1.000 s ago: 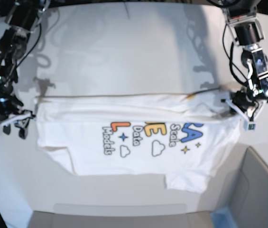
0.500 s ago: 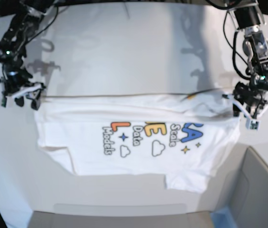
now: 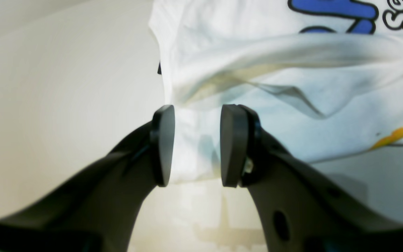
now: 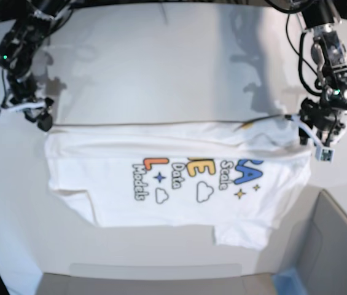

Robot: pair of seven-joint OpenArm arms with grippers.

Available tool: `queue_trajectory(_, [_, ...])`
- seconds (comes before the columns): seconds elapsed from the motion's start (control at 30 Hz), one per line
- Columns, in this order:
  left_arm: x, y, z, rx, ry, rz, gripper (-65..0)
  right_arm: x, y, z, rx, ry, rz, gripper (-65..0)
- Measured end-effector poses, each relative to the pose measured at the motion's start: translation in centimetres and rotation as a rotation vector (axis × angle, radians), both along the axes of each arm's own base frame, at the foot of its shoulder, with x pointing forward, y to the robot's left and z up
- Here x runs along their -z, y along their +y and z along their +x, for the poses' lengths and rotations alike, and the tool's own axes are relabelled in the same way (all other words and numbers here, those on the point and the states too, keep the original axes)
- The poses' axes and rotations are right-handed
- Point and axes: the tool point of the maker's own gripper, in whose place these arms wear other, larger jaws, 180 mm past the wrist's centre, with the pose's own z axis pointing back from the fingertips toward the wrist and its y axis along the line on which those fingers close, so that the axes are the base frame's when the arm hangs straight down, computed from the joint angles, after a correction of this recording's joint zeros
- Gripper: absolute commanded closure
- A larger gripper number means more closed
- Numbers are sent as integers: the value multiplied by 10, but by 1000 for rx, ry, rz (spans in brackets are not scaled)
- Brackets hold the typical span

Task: Layout the t-shirt on the table in an organized manner, then fold the t-shirt properly
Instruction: 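Hold the shirt's collar edge with both grippers and drag it away from the hem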

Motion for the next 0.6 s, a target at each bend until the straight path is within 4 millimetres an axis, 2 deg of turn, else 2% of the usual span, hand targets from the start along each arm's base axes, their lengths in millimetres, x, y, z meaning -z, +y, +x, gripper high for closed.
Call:
queue_trajectory(0.07, [-2,0,2,-1,-7,-1,-228,1,-9,0,2,11,16,-365])
queue_trajectory(0.2, [-1,0,1,-2,-2,0,-228,0,-14,17,-17,27,33,-365])
queue_trajectory(0.3, [-2,0,2,-2,-6,-1,-228,1,-3,25,-46,21,45,-365])
queue_trajectory(0.43, [-5,4,0,-26,-22,-15,-228,1,25,36,-140,31,34,-365])
queue_trajectory(0.53, [-27,30,-15,-170,-126,-52,-230,1,35,40,-162,28,44,-365])
queue_trajectory(0.6, [-31,40,-25,-167,-132,-38,-242,1,33,39,-160,29,41,-365])
